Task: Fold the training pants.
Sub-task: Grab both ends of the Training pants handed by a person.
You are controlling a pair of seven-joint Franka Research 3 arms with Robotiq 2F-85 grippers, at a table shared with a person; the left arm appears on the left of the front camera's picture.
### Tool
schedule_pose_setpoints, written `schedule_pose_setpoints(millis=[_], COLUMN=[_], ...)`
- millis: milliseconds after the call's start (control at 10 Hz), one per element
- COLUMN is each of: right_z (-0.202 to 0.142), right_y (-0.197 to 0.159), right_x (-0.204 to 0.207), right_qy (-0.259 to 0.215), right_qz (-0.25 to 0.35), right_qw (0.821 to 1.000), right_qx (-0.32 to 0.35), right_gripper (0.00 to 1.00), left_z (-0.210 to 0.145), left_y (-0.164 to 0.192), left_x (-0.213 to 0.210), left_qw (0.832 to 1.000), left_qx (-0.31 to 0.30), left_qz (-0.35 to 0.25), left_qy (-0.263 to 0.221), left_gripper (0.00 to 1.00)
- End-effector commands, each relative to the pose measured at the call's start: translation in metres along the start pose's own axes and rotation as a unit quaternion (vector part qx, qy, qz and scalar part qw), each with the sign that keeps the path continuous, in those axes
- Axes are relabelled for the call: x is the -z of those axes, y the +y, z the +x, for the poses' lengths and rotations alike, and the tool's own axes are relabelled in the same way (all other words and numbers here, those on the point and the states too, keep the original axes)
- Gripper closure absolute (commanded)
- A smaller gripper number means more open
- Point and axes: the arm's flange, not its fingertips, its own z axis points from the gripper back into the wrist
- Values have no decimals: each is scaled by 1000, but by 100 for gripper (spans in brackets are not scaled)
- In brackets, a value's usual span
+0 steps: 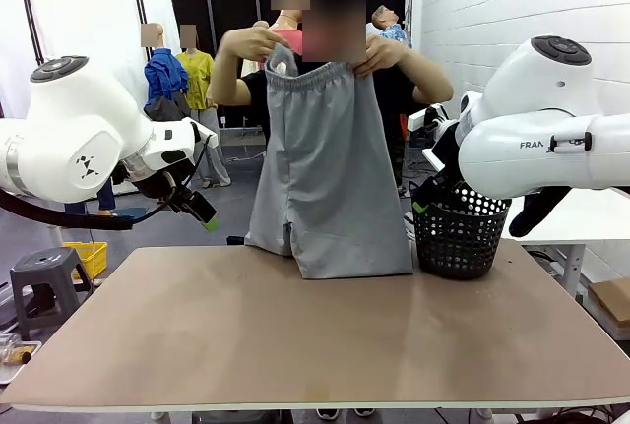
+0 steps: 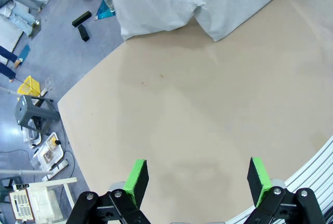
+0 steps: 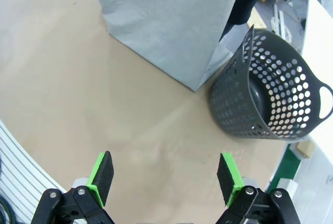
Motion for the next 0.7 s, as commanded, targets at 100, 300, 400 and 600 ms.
schedule_pose_setpoints(millis=[100, 300, 400, 600], right_z=[0, 0, 0, 0], right_y=[0, 0, 0, 0], right_x=[1, 1, 1, 1], right_qy=[1, 1, 1, 1], right_qz=[1, 1, 1, 1], right_qw=[1000, 1000, 1000, 1000], right_qx=[0, 0, 0, 0], right_gripper=[0, 0, 0, 0], left_z=[1, 1, 1, 1], left_y=[1, 1, 1, 1], left_x=[1, 1, 1, 1], left_qw=[1000, 1000, 1000, 1000], left_qx=[5, 5, 5, 5], left_qz=[-1, -1, -1, -1], left_qy=[0, 0, 0, 0], left_gripper=[0, 0, 0, 0])
